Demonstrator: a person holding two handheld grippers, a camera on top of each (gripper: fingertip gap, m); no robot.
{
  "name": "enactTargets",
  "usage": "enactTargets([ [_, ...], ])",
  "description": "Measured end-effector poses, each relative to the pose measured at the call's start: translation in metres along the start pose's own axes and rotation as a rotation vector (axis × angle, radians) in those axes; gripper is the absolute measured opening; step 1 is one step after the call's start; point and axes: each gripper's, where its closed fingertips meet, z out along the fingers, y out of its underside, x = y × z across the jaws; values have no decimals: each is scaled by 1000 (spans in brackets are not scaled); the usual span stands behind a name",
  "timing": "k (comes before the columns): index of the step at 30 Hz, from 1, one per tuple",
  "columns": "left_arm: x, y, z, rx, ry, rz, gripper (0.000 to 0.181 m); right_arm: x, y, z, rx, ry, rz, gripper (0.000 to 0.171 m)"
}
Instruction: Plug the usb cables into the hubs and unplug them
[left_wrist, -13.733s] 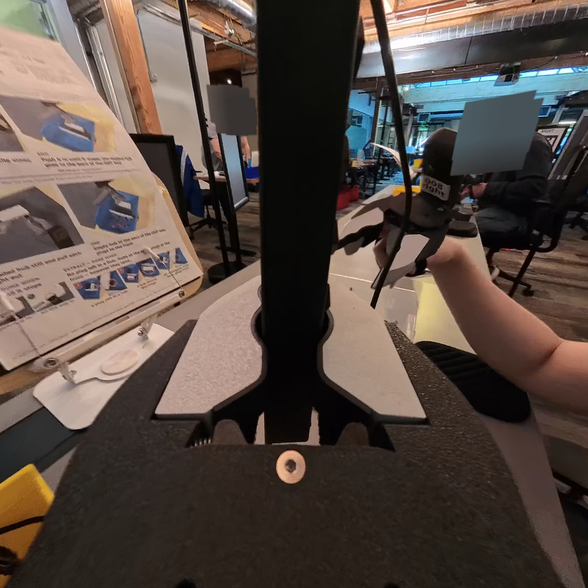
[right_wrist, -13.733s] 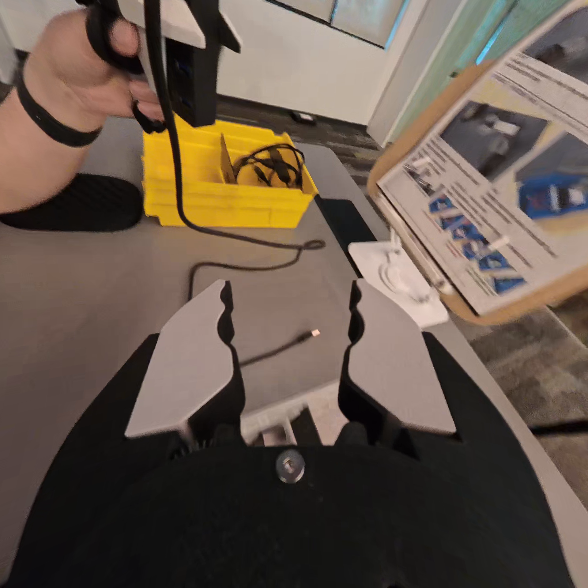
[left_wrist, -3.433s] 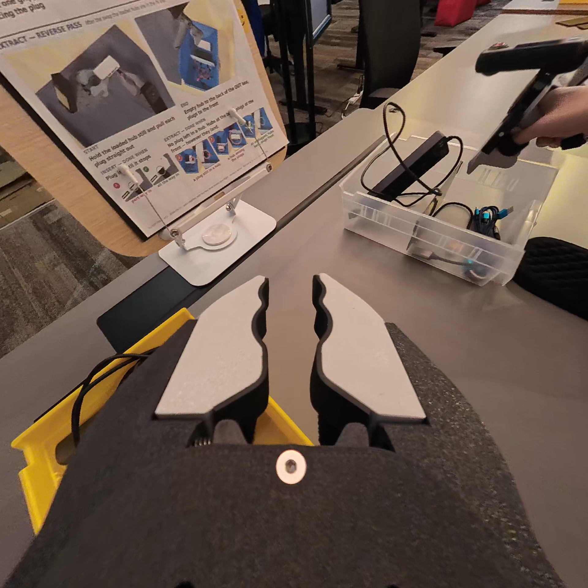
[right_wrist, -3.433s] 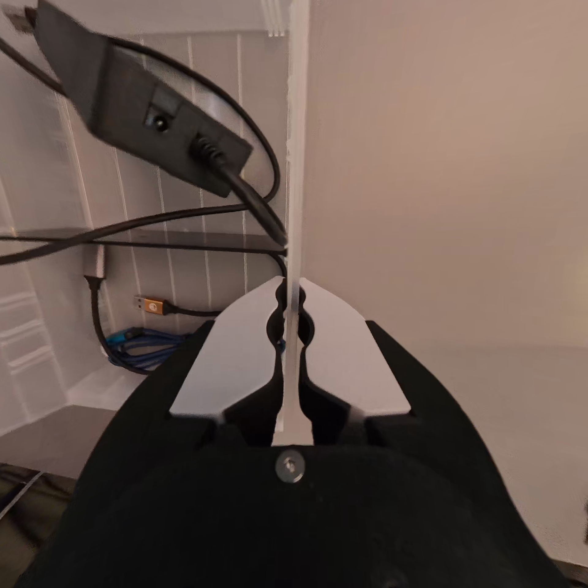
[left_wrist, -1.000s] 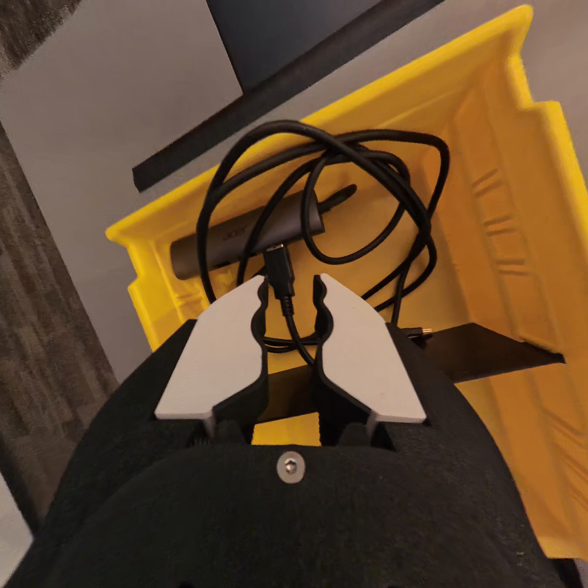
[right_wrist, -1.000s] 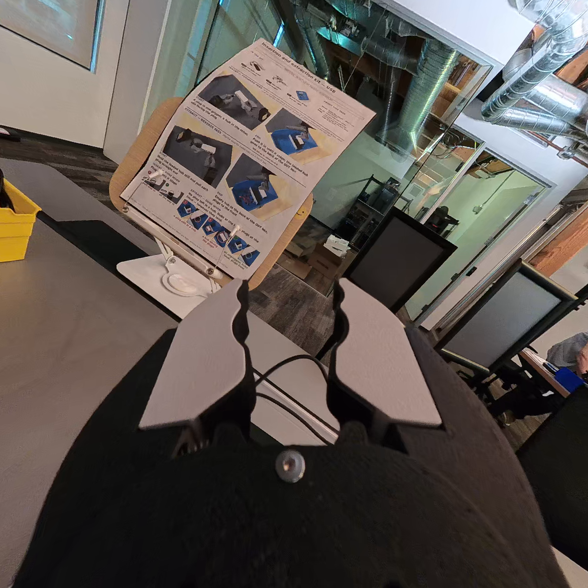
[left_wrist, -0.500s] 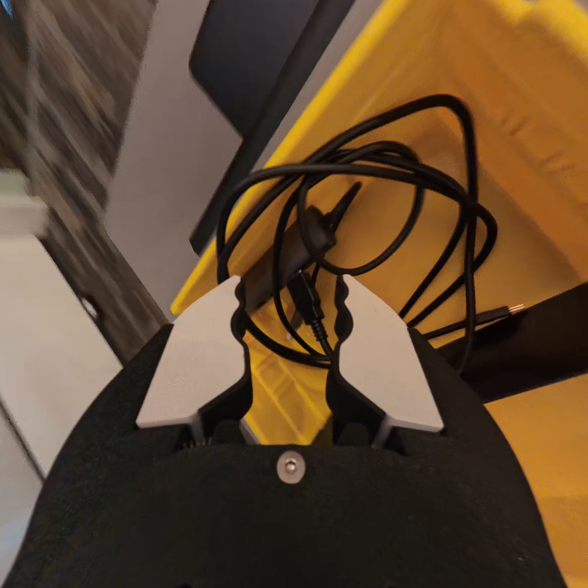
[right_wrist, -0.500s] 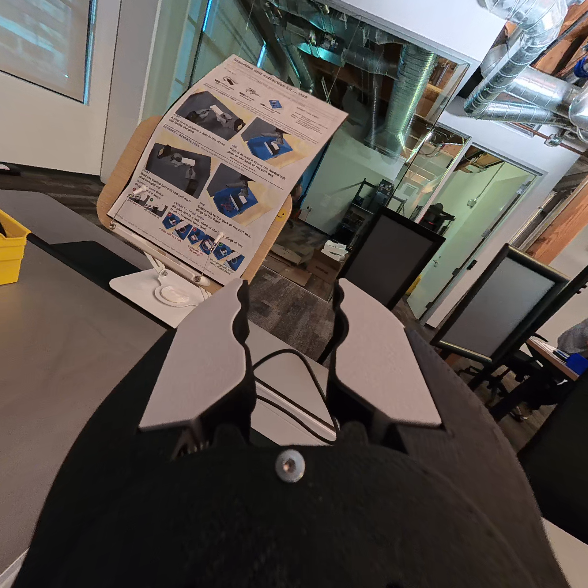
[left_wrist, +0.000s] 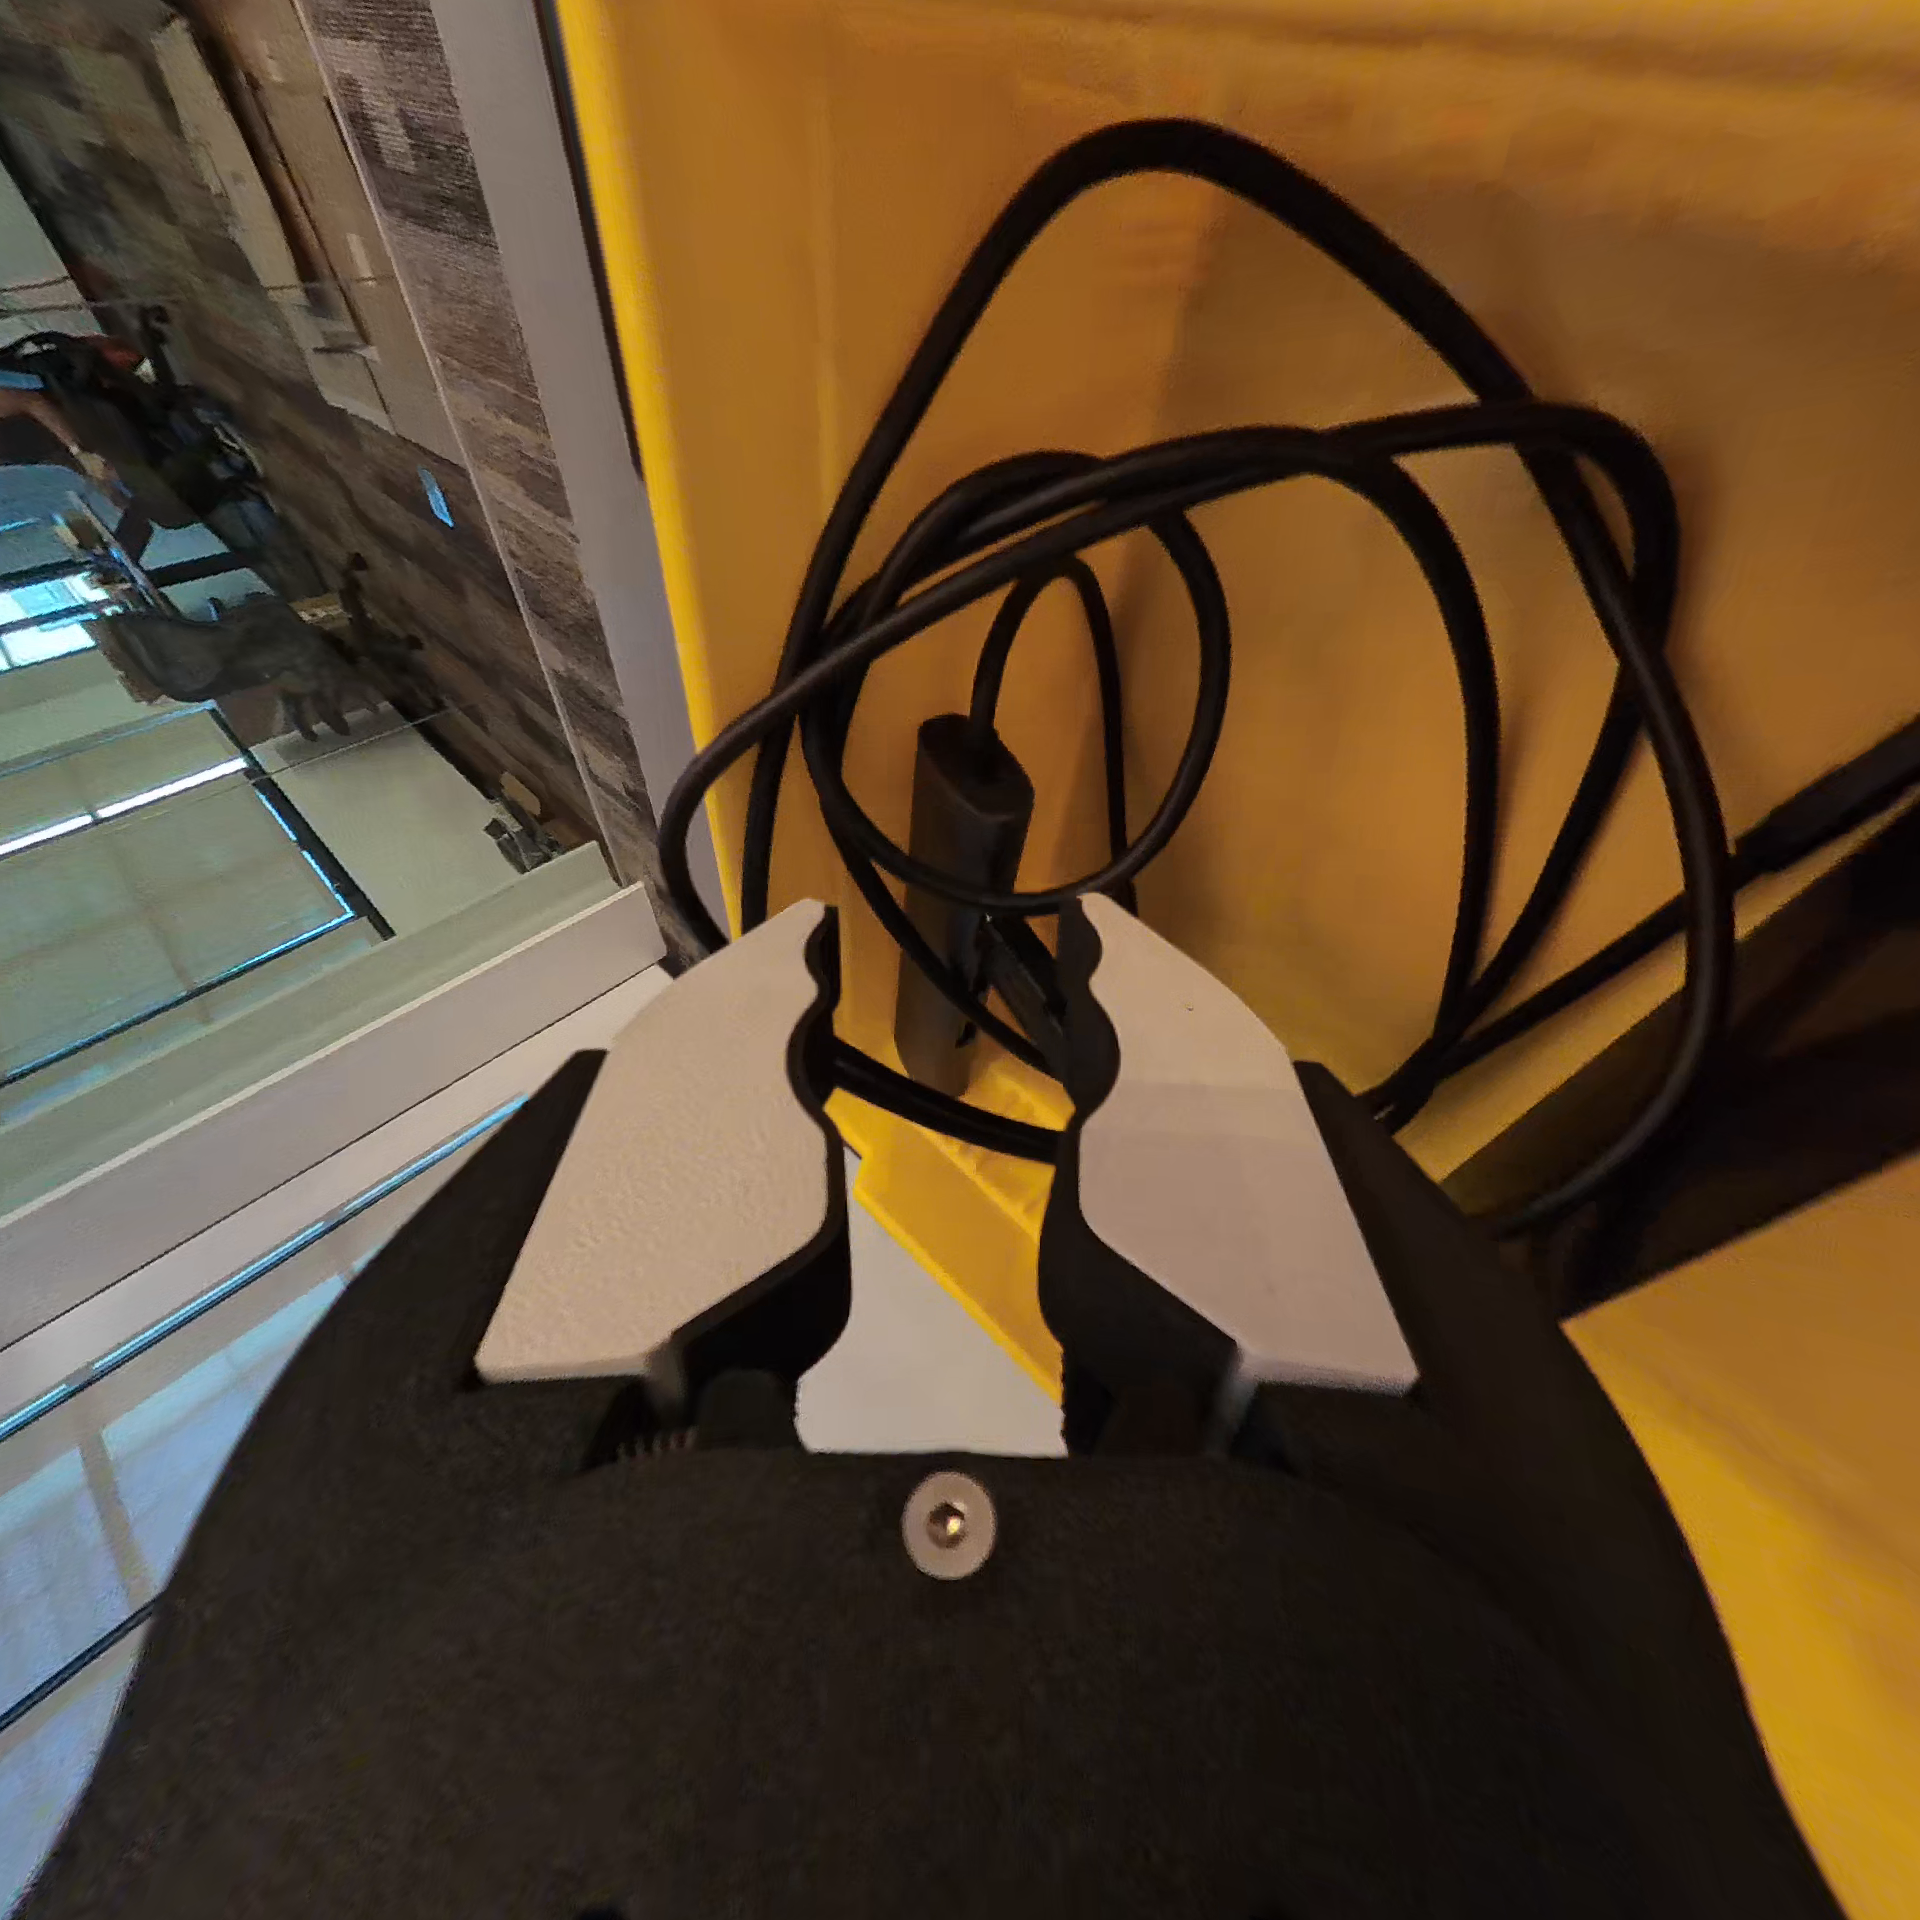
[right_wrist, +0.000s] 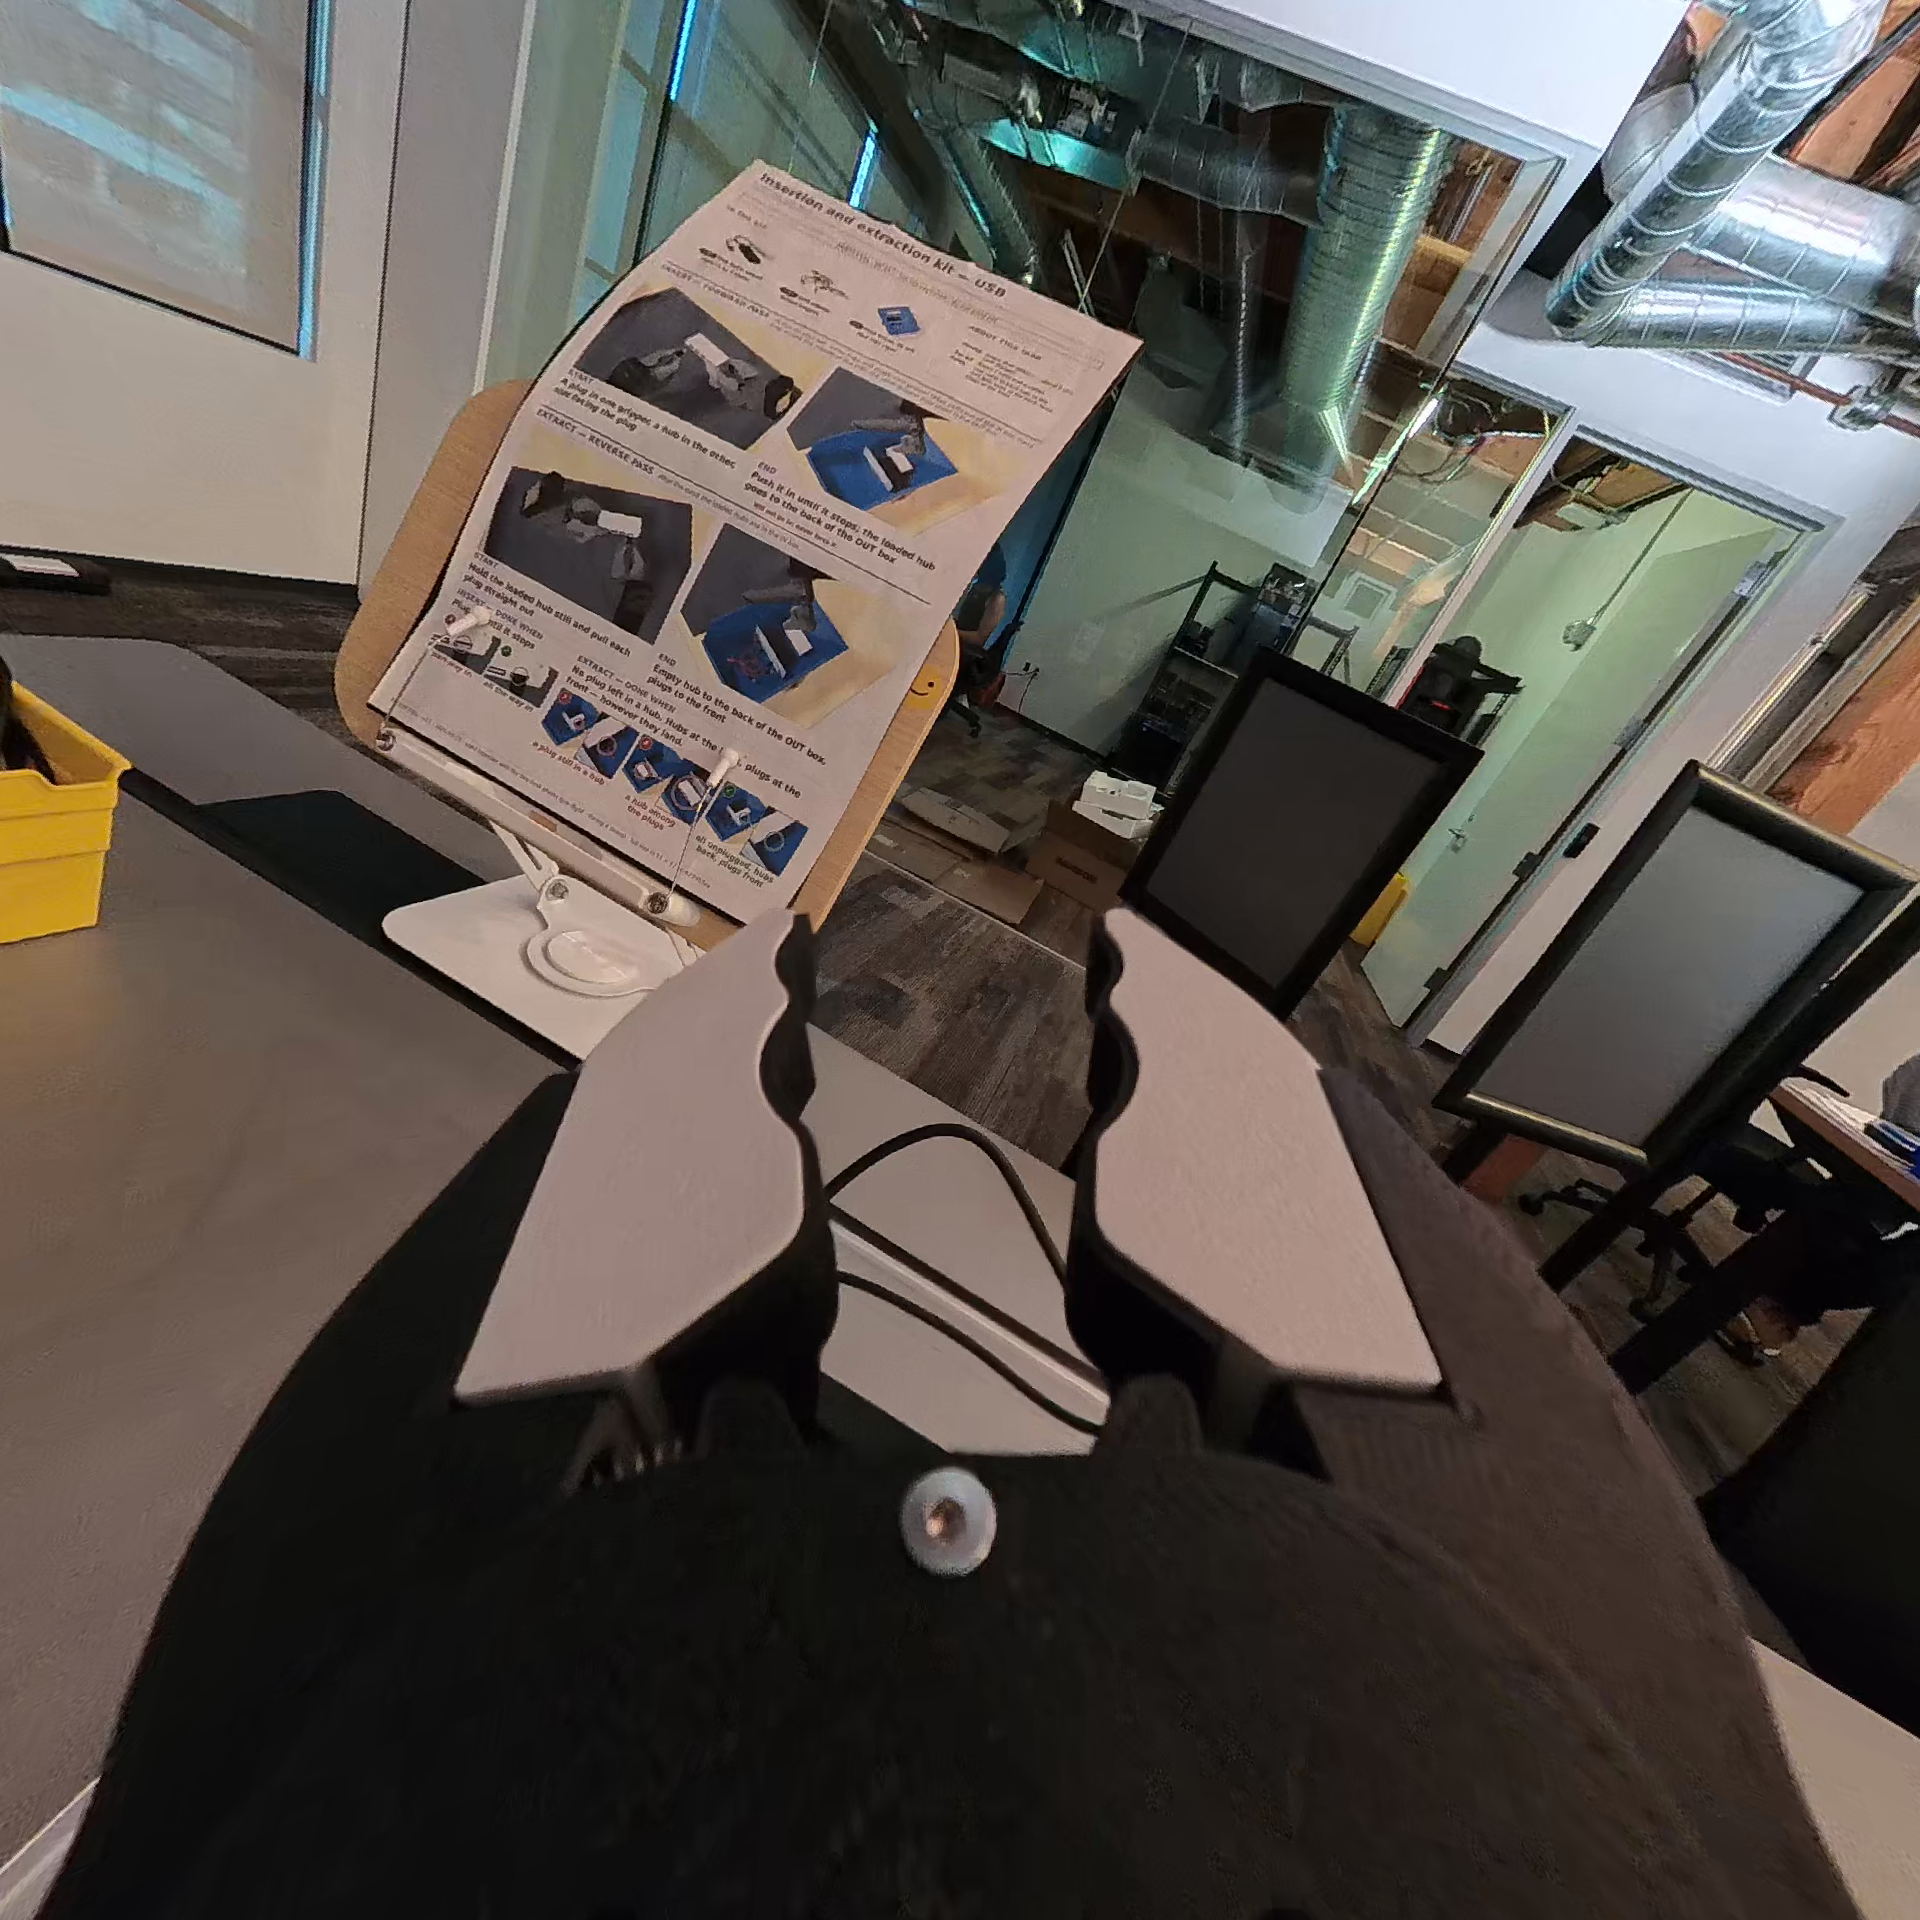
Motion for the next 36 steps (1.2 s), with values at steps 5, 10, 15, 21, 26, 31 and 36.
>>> enactTargets([
  [5,11,8,4,-10,39,11,39,-1,1,3,-8,-5,-6,51],
  [10,8,7,19,-86,-7,9,37,-3,2,5,-10,-10,-10,51],
  [15,7,5,22,-101,-24,2,32,-5,2,5,-16,-16,-18,51],
  [21,8,6,19,-87,44,-20,14,-4,3,6,-17,-21,-13,51],
  [26,8,6,17,-110,61,-6,13,-2,4,5,-14,-19,-9,51],
  [31,9,4,20,-99,47,-8,29,0,5,5,-17,-17,-1,51],
  [36,10,2,22,-126,30,22,33,-1,4,4,-17,-22,-5,51],
])
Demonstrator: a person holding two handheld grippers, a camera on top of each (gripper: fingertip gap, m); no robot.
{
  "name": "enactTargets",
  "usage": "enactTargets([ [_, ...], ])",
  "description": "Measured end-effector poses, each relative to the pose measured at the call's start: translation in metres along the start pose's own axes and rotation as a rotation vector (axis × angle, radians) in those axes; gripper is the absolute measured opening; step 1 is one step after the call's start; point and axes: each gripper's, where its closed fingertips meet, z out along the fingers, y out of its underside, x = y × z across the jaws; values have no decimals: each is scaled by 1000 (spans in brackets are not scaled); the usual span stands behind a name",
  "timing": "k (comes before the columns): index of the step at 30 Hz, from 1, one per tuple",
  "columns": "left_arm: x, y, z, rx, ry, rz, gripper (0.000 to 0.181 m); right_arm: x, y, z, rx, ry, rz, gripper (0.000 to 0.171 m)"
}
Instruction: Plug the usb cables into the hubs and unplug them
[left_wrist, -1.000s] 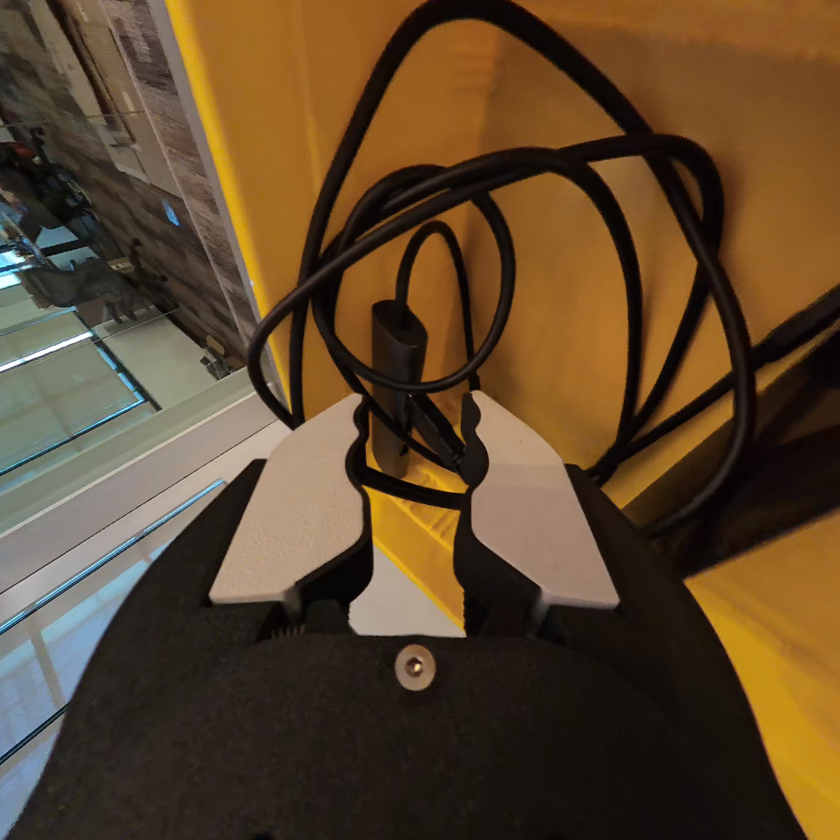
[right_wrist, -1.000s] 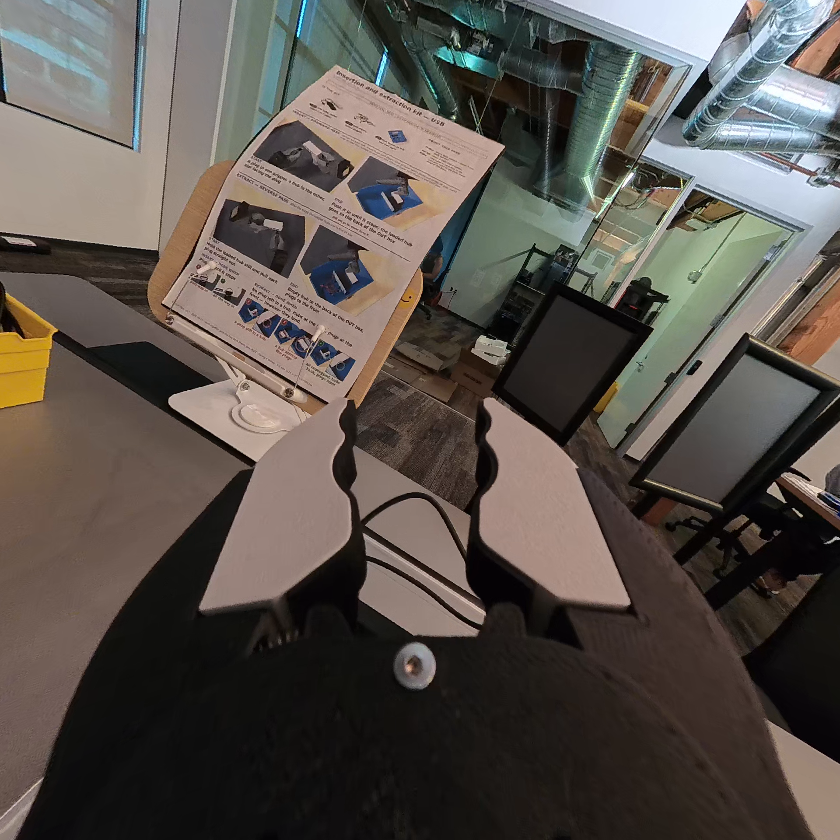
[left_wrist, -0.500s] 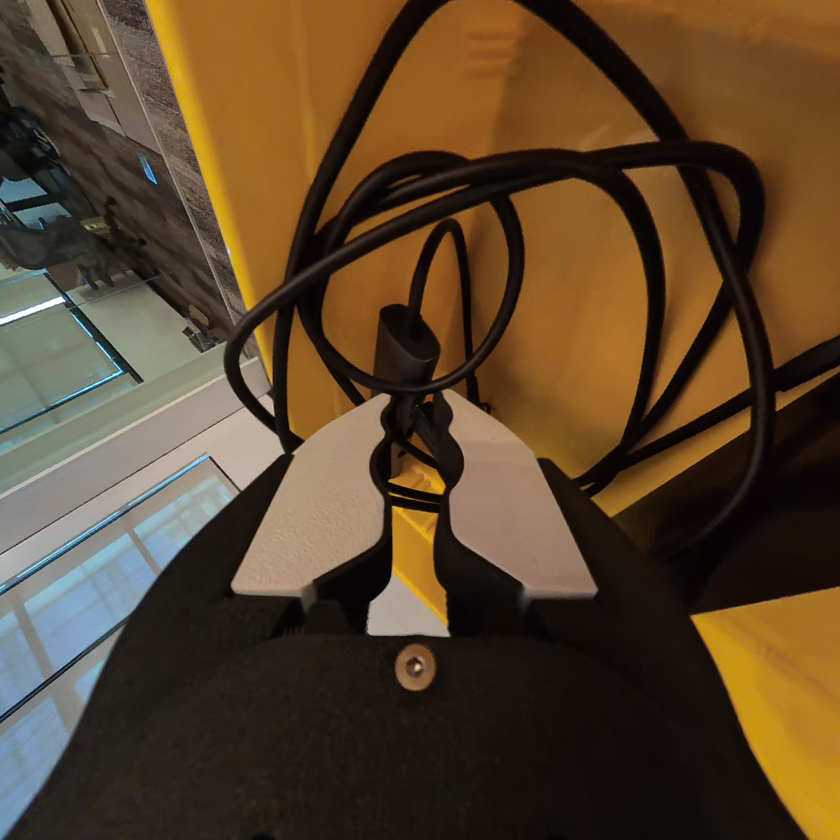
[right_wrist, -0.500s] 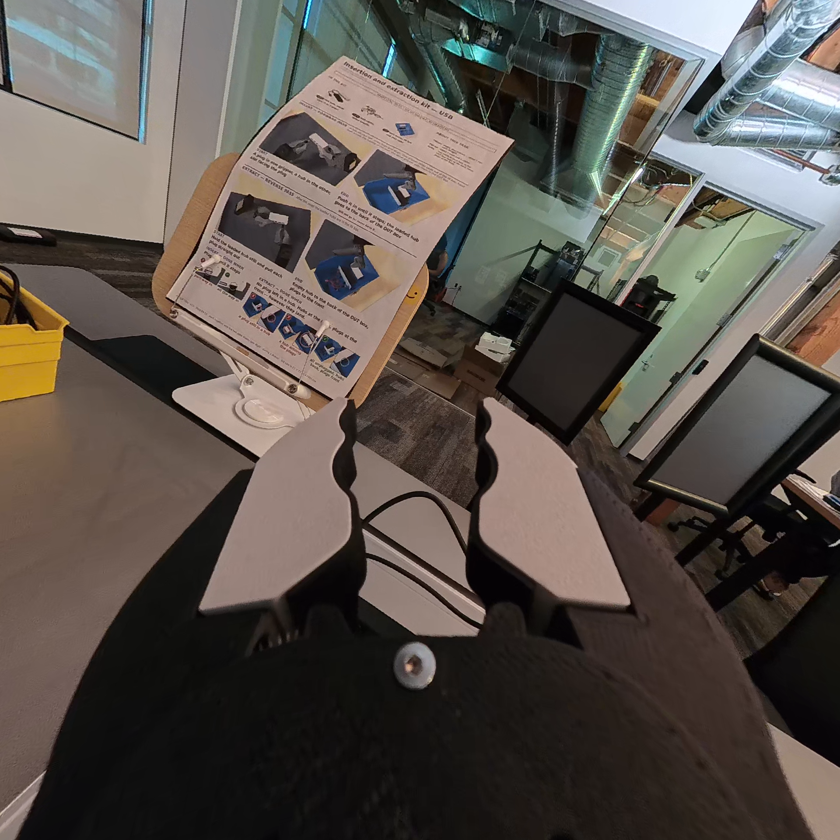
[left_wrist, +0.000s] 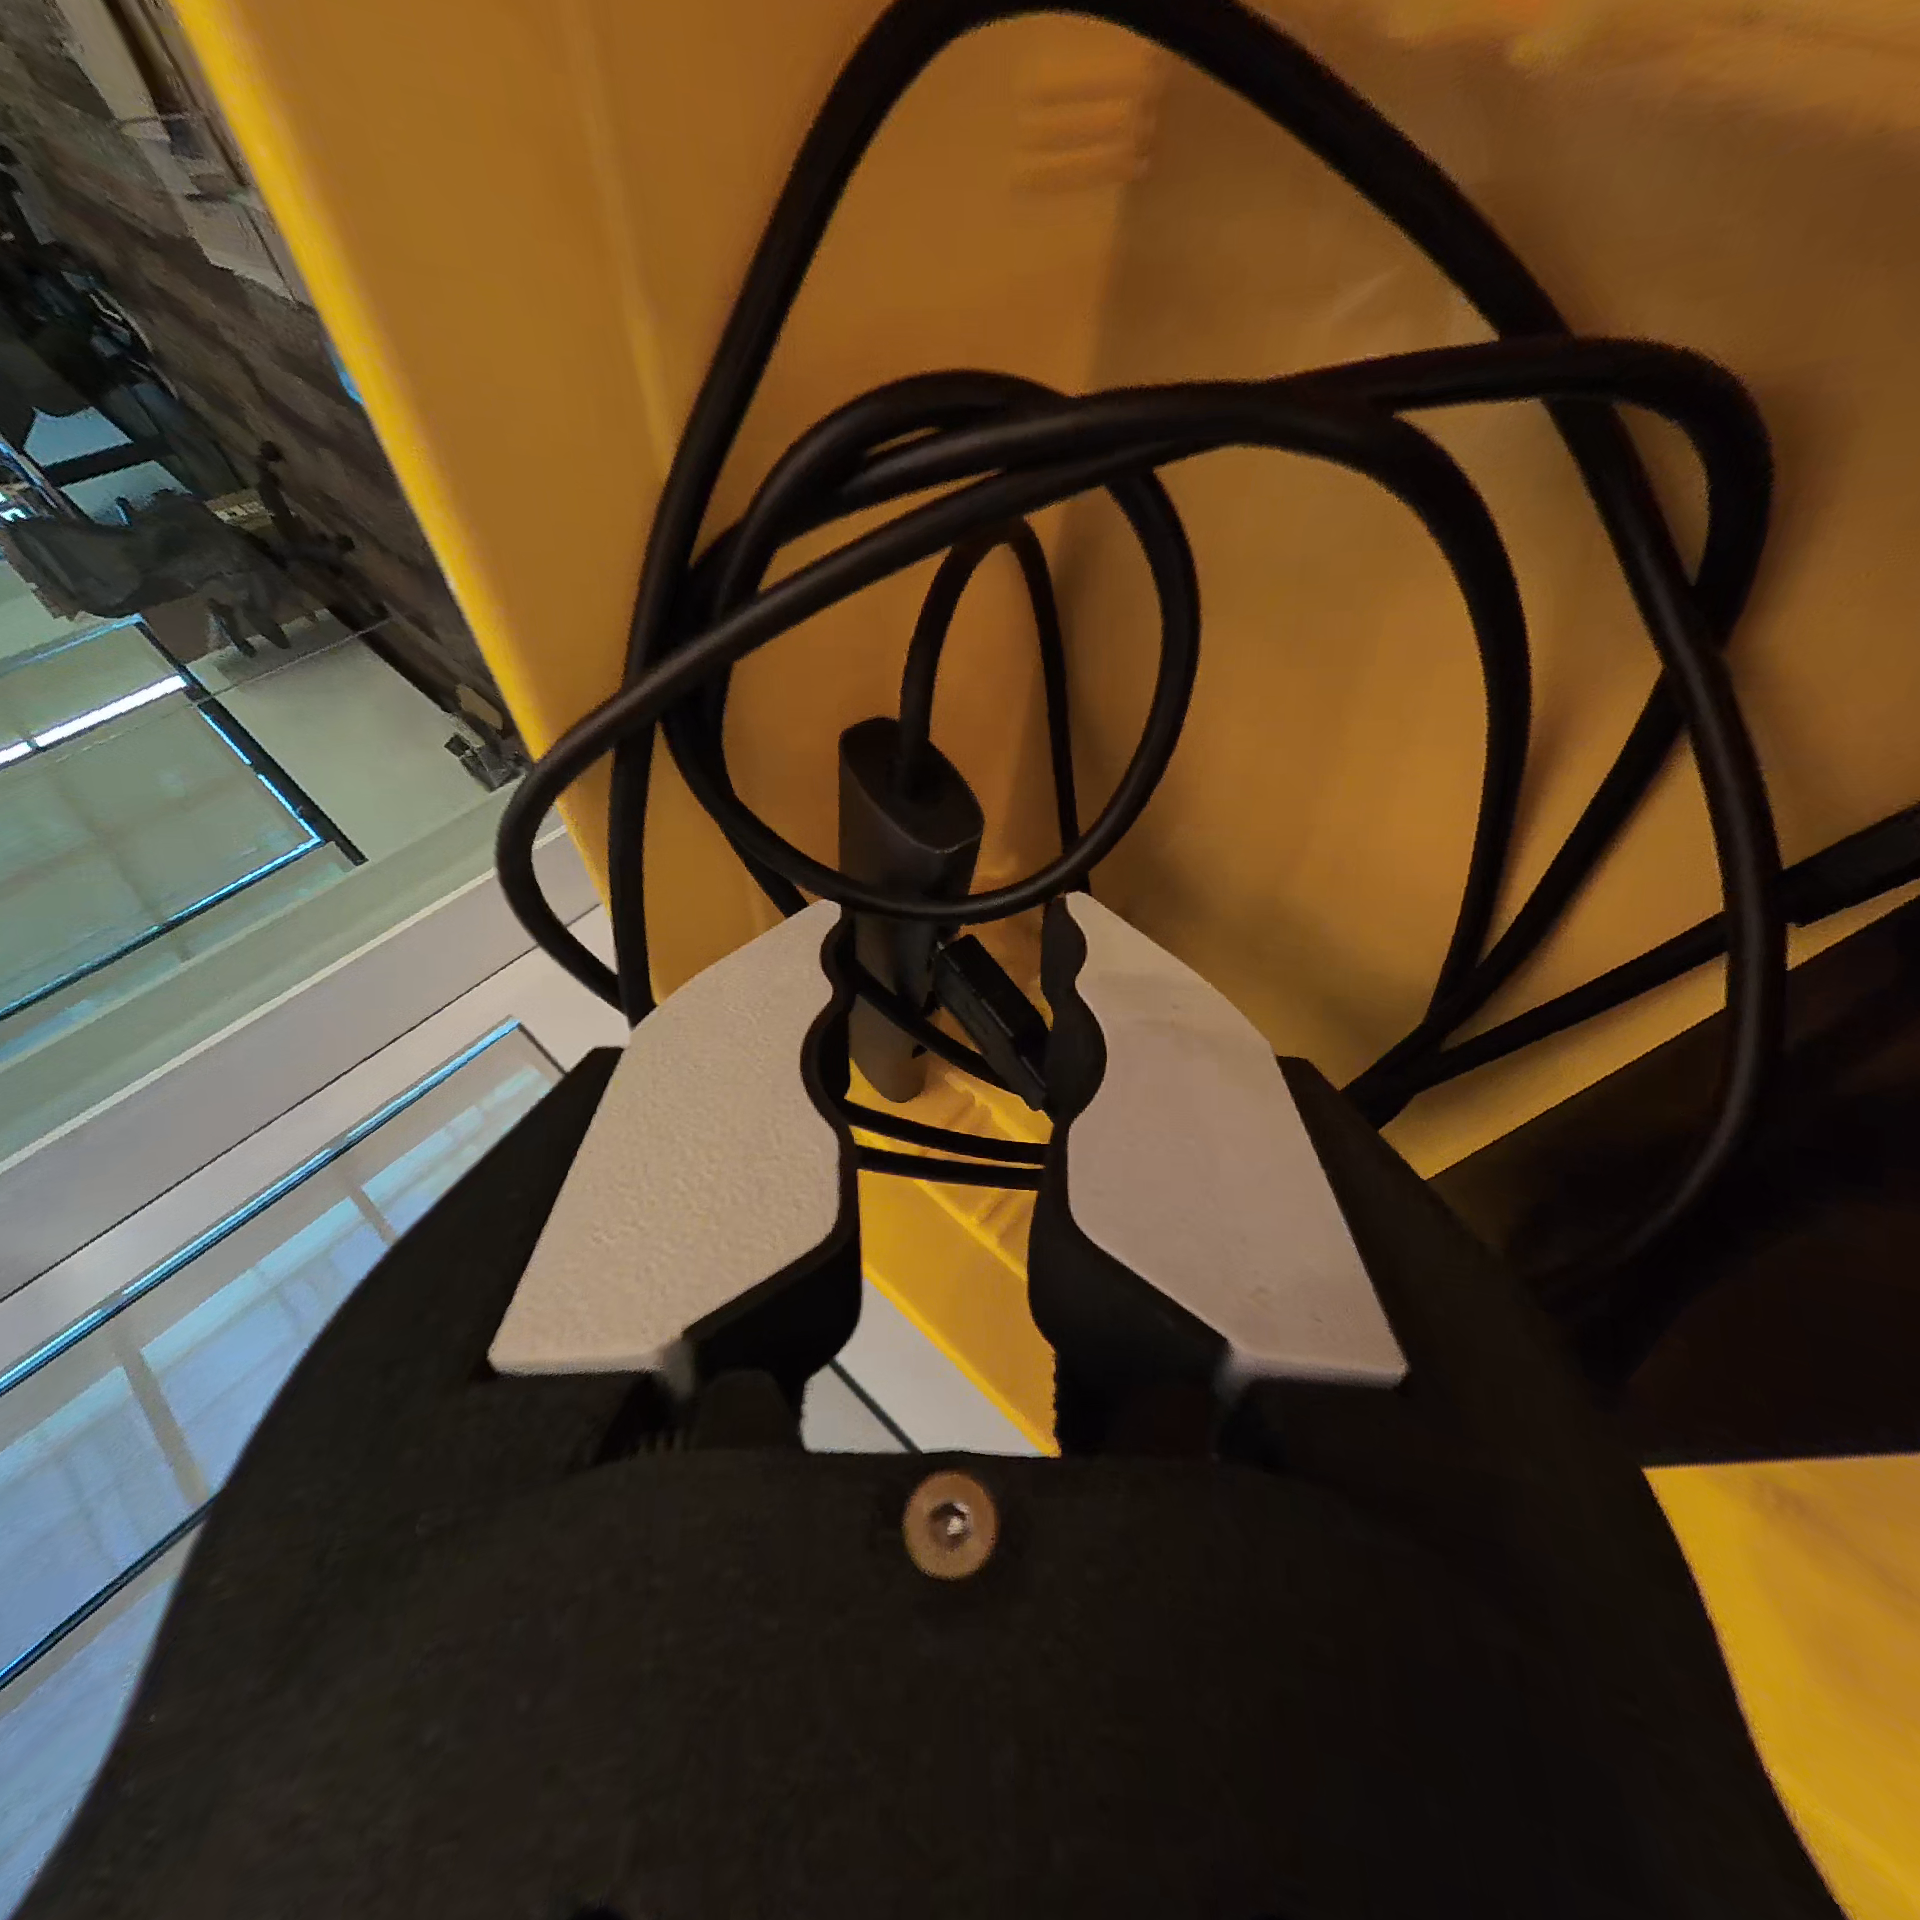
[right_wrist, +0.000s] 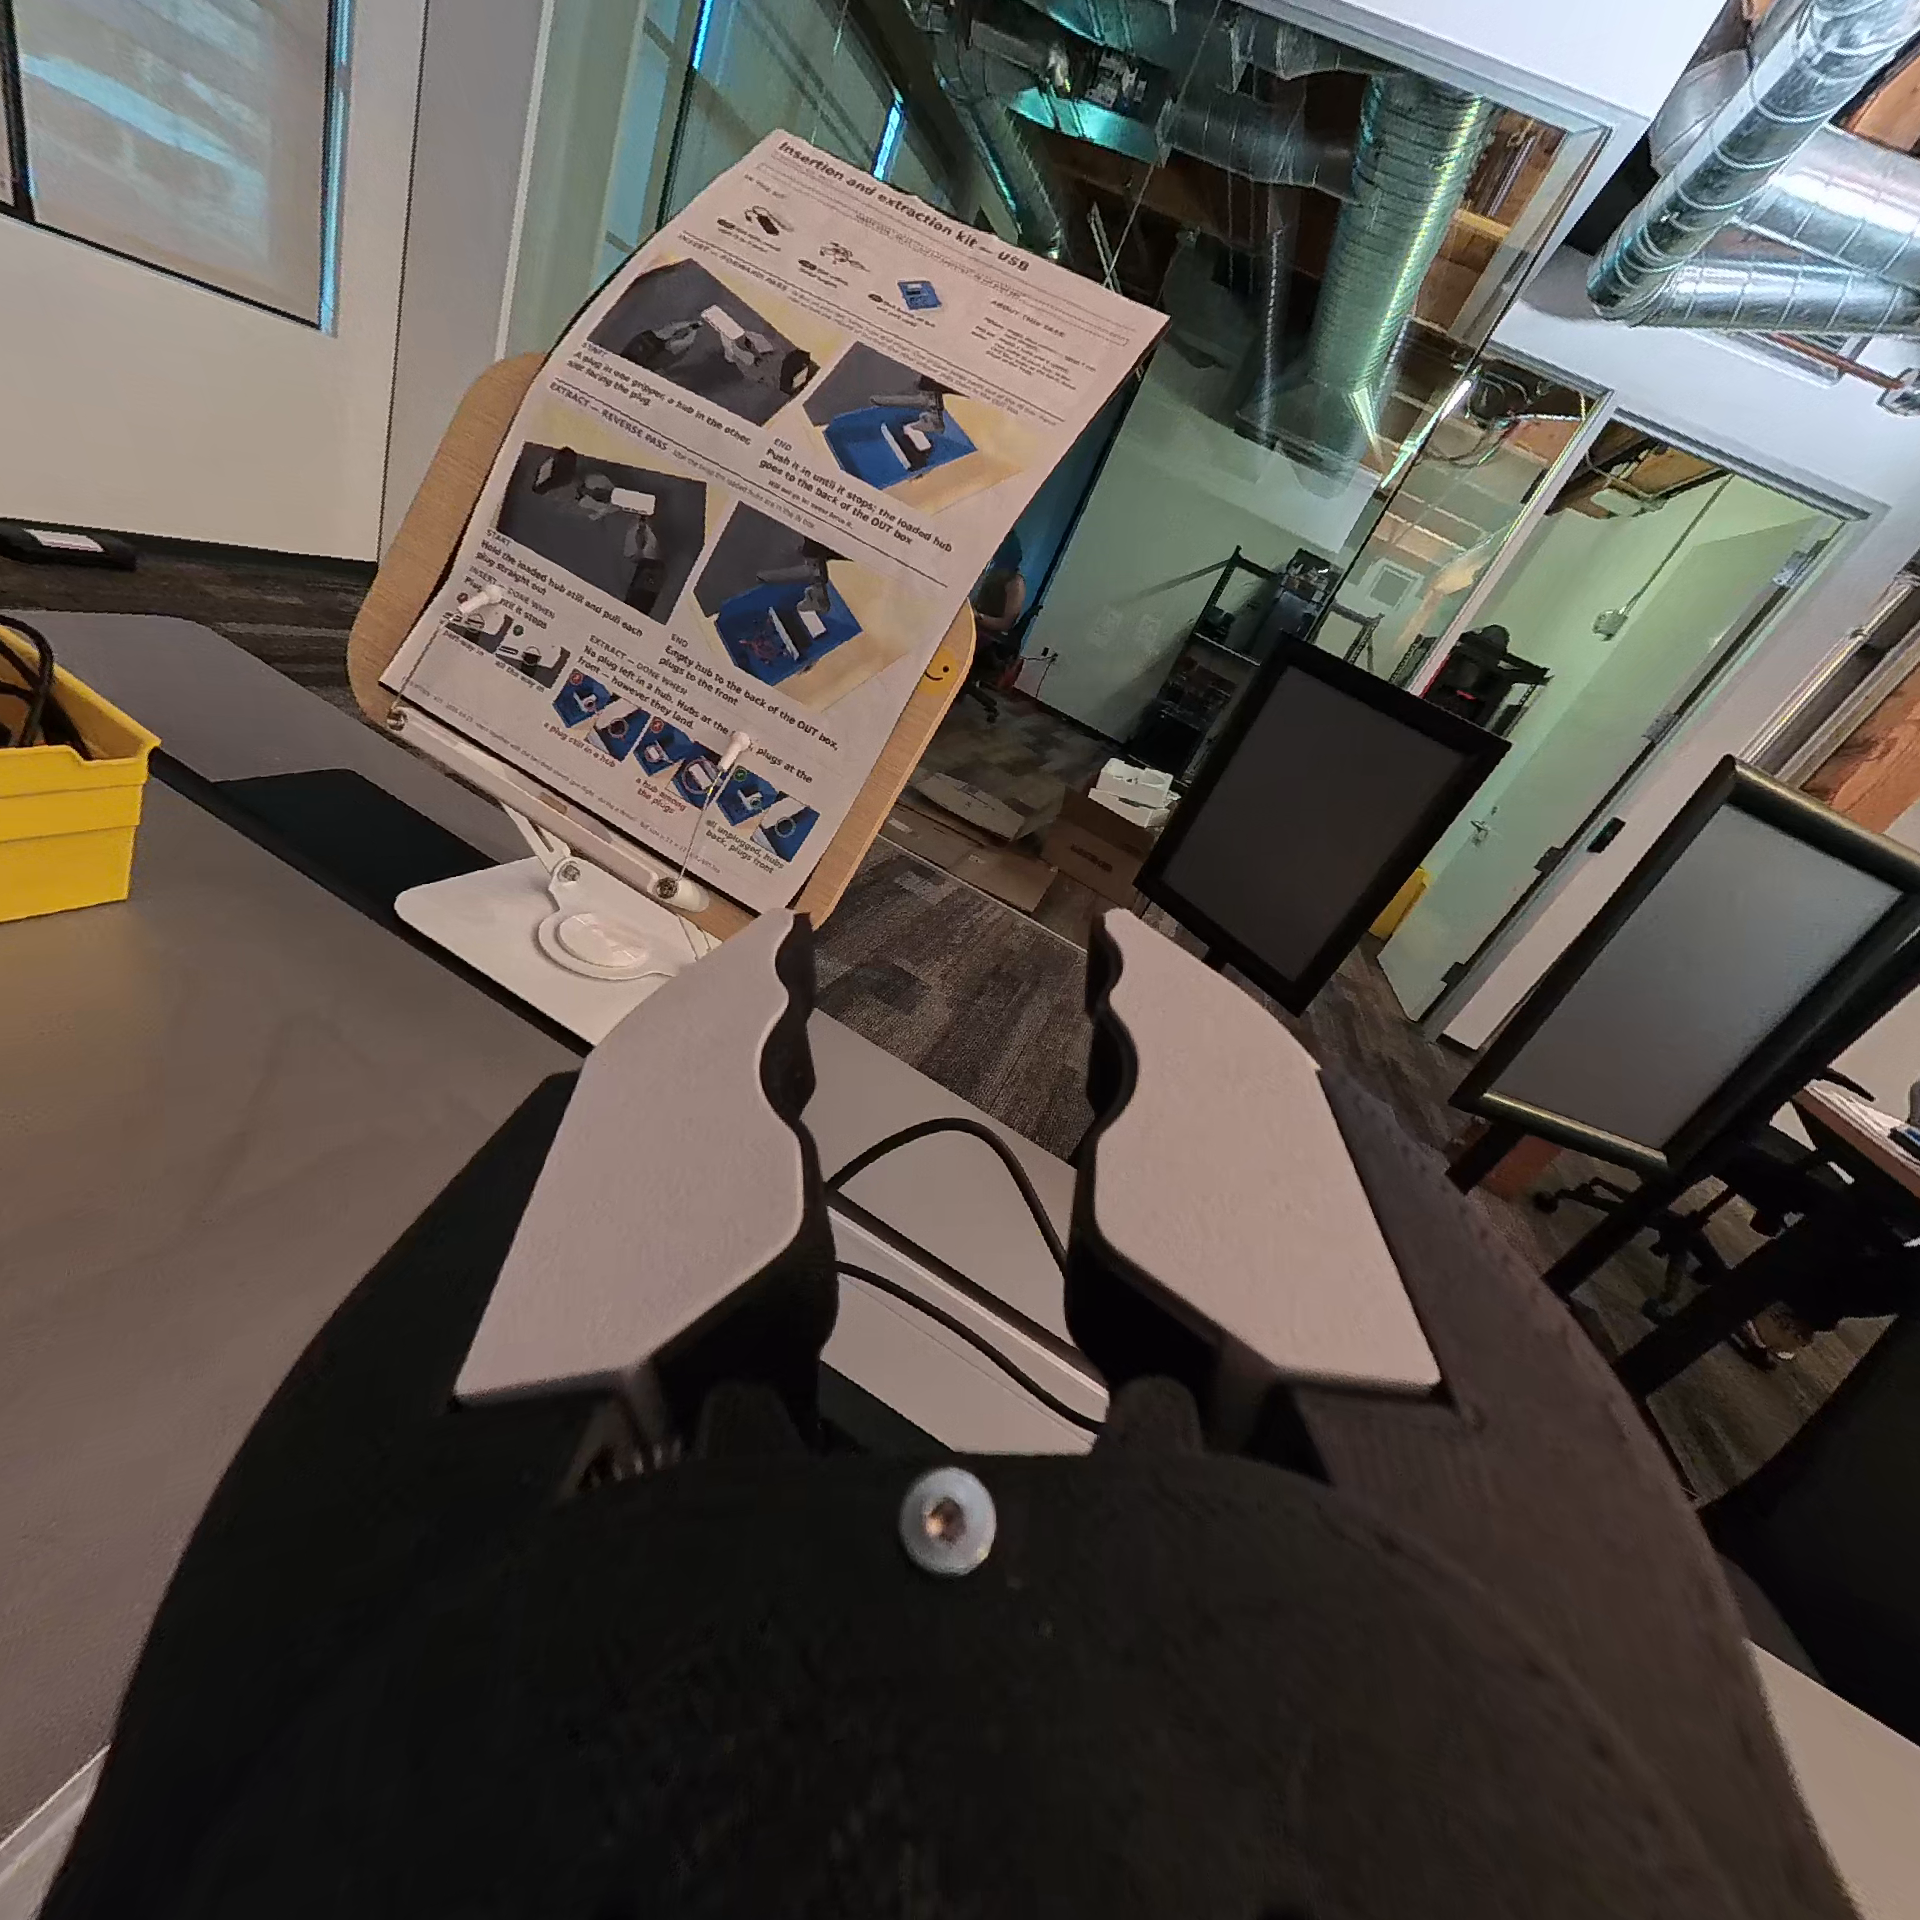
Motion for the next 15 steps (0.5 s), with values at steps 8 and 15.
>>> enactTargets([
  [8,-4,-6,-11,49,-16,-6,39,0,0,-1,-2,-6,2,51],
  [15,-10,-1,-19,78,89,-163,35,2,2,-1,-9,-8,6,51],
])
